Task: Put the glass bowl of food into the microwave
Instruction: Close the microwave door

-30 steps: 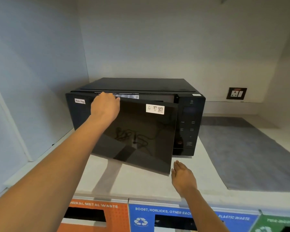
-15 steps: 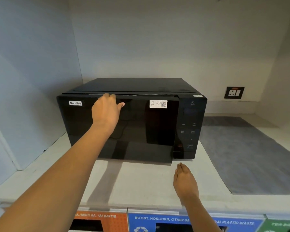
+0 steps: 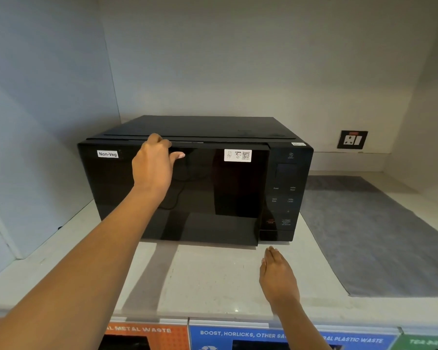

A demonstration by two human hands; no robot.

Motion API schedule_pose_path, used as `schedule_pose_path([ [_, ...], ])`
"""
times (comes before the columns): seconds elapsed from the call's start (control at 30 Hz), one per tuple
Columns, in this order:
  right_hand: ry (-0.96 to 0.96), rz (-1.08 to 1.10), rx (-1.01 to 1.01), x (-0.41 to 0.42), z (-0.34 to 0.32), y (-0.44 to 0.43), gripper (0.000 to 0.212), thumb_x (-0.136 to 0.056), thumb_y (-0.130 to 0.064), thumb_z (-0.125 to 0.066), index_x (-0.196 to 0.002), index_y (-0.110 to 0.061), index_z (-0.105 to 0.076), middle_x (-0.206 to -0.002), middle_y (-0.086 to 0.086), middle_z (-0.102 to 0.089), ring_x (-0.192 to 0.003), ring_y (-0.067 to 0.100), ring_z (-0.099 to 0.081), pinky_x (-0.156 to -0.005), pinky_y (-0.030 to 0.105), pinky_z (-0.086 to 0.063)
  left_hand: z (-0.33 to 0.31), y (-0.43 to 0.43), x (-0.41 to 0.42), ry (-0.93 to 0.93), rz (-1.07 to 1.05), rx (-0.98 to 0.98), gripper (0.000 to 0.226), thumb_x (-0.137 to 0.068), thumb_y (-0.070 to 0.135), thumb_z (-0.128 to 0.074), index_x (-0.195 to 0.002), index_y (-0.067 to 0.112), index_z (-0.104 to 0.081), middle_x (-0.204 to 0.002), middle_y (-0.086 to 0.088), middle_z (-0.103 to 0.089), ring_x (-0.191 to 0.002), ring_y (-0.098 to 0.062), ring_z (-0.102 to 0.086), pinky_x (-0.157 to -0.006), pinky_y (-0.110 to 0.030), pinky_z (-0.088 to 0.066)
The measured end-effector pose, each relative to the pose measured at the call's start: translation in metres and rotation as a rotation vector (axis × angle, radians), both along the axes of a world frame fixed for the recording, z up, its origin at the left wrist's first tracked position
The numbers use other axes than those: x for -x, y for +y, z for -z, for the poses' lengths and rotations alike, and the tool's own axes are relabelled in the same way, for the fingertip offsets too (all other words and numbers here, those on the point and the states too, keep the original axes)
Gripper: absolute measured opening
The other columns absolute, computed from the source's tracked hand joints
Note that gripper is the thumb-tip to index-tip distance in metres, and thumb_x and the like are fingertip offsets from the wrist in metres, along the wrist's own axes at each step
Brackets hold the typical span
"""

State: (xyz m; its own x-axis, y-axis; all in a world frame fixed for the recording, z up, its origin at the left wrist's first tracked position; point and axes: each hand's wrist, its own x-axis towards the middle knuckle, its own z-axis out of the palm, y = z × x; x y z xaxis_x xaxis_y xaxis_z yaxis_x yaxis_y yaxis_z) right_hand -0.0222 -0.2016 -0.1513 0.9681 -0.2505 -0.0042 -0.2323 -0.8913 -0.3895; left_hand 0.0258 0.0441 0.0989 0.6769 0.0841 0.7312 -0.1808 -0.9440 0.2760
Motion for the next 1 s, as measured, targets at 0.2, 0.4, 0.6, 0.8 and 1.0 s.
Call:
schedule_pose_path([
  [0.2, -0.008, 0.009, -0.046, 0.0016, 0.0005, 0.0, 0.061, -0.097, -0.045, -0.025, -0.149, -0.023, -0.001, -0.159, -0.004, 0.0, -0.146, 0.02, -0.009, -0.118, 0.032, -0.015, 0.0001, -0.0002, -0.0029, -0.006, 0.024, 0.046, 0.041, -0.085, 0.026, -0.066, -0.116, -0.002, -0.065, -0.112, -0.019, -0.059, -0.1, -0.033, -0.06, -0.08, -0.039, -0.053],
  [0.4, 0.005, 0.01, -0.058, 0.0013, 0.0022, 0.0003, 0.062, -0.097, -0.047, -0.024, -0.149, -0.024, 0.0, -0.159, -0.004, 0.001, -0.147, 0.019, -0.007, -0.118, 0.032, -0.014, 0.0, -0.001, -0.0043, -0.029, 0.043, 0.075, 0.04, -0.084, 0.024, -0.068, -0.113, -0.002, -0.065, -0.113, -0.019, -0.062, -0.103, -0.033, -0.061, -0.084, -0.04, -0.053],
  [0.6, 0.013, -0.001, -0.023, 0.0014, 0.0027, 0.0, 0.062, -0.097, -0.046, -0.023, -0.149, -0.023, 0.002, -0.159, -0.003, 0.003, -0.147, 0.02, -0.005, -0.119, 0.033, -0.014, -0.0012, -0.0011, -0.0051, -0.034, 0.04, 0.062, 0.039, -0.084, 0.023, -0.067, -0.113, -0.002, -0.066, -0.113, -0.017, -0.062, -0.107, -0.032, -0.06, -0.086, -0.04, -0.052],
  [0.8, 0.013, -0.005, -0.03, 0.002, 0.0025, -0.0005, 0.062, -0.097, -0.045, -0.024, -0.148, -0.023, 0.002, -0.159, -0.003, 0.004, -0.147, 0.02, -0.005, -0.119, 0.033, -0.014, -0.0034, -0.001, -0.0059, -0.024, 0.029, 0.058, 0.041, -0.082, 0.025, -0.069, -0.112, -0.003, -0.066, -0.111, -0.017, -0.064, -0.103, -0.032, -0.062, -0.084, -0.039, -0.053],
  [1.0, 0.029, -0.017, 0.012, 0.0008, 0.0029, -0.0004, 0.063, -0.097, -0.044, -0.026, -0.149, -0.021, 0.002, -0.159, -0.003, 0.004, -0.147, 0.02, -0.004, -0.12, 0.033, -0.014, -0.006, -0.0052, -0.0094, -0.012, 0.017, 0.08, 0.042, -0.081, 0.026, -0.071, -0.109, -0.004, -0.067, -0.109, -0.018, -0.065, -0.1, -0.032, -0.063, -0.081, -0.038, -0.053],
])
